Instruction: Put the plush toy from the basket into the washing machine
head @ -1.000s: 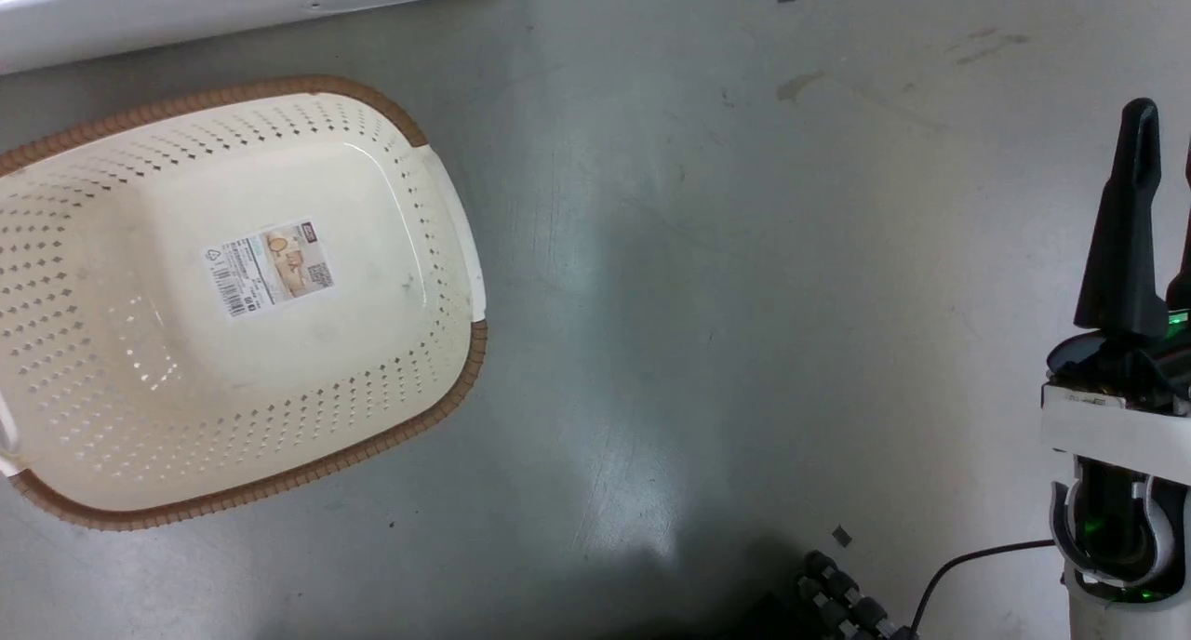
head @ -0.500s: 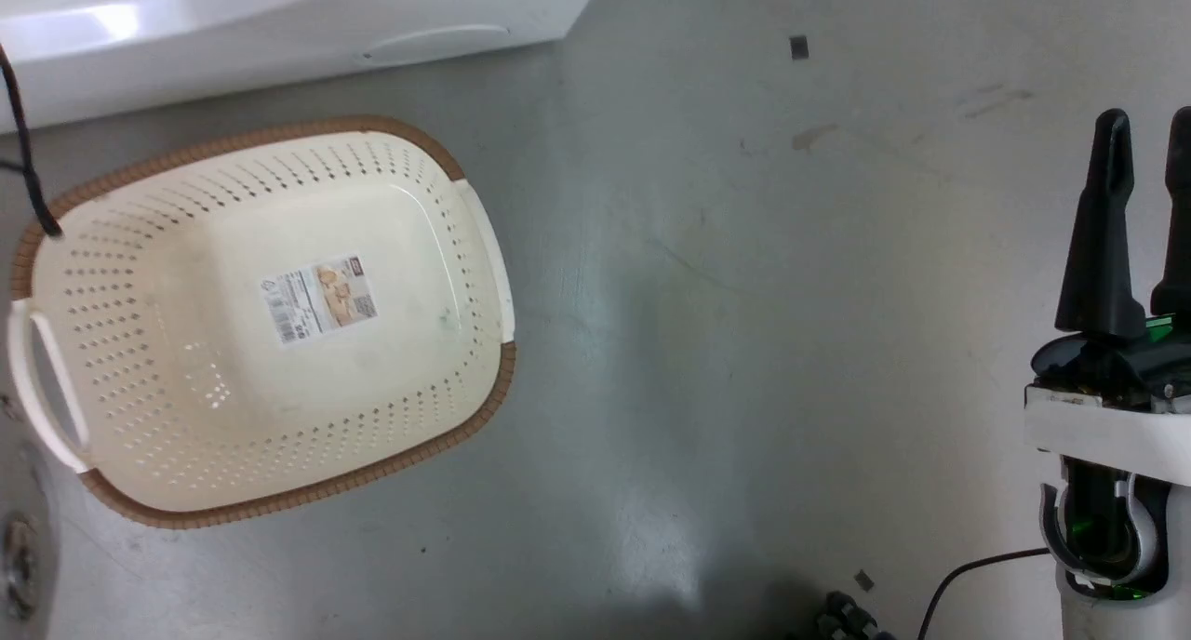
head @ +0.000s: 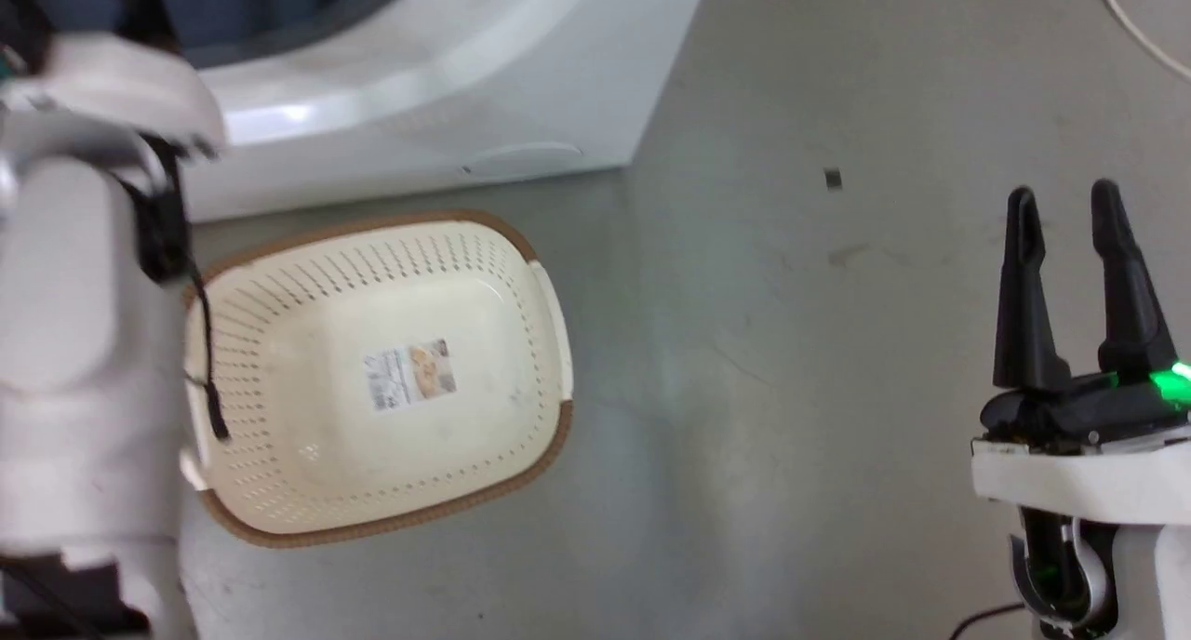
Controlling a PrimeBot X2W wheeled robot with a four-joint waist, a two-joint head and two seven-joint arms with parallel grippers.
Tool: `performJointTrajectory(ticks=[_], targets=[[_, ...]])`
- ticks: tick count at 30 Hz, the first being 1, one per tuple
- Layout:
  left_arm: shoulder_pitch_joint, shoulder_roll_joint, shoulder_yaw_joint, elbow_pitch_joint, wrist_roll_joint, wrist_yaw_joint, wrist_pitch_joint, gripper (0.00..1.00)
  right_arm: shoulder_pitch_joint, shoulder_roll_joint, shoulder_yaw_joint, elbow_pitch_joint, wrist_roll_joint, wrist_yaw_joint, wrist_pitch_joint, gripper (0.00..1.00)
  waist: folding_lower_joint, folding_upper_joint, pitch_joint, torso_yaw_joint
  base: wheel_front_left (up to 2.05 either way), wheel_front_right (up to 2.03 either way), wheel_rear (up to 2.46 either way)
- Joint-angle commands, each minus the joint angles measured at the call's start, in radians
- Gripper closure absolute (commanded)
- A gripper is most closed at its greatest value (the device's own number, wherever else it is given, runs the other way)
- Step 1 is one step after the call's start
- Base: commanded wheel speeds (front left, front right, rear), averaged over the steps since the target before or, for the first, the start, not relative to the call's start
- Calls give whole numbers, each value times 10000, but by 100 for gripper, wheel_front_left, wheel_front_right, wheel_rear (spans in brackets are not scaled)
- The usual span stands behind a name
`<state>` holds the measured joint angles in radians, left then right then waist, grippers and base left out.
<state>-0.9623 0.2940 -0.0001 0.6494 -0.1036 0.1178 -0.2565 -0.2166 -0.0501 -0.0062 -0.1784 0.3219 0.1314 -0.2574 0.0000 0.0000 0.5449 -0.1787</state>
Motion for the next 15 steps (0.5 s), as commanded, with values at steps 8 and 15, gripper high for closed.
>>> performJointTrajectory(ticks=[8, 15], targets=[[2600, -916, 34, -1731, 209, 240, -53, 0, 804, -1, -116, 387, -821, -7, -44, 0, 0, 0, -1800, 952, 0, 0, 0], [4638, -1450, -18, -2901, 389, 100, -53, 0, 1465, -1, -346, 821, -1055, -7, -44, 0, 0, 0, -3019, 1278, 0, 0, 0]])
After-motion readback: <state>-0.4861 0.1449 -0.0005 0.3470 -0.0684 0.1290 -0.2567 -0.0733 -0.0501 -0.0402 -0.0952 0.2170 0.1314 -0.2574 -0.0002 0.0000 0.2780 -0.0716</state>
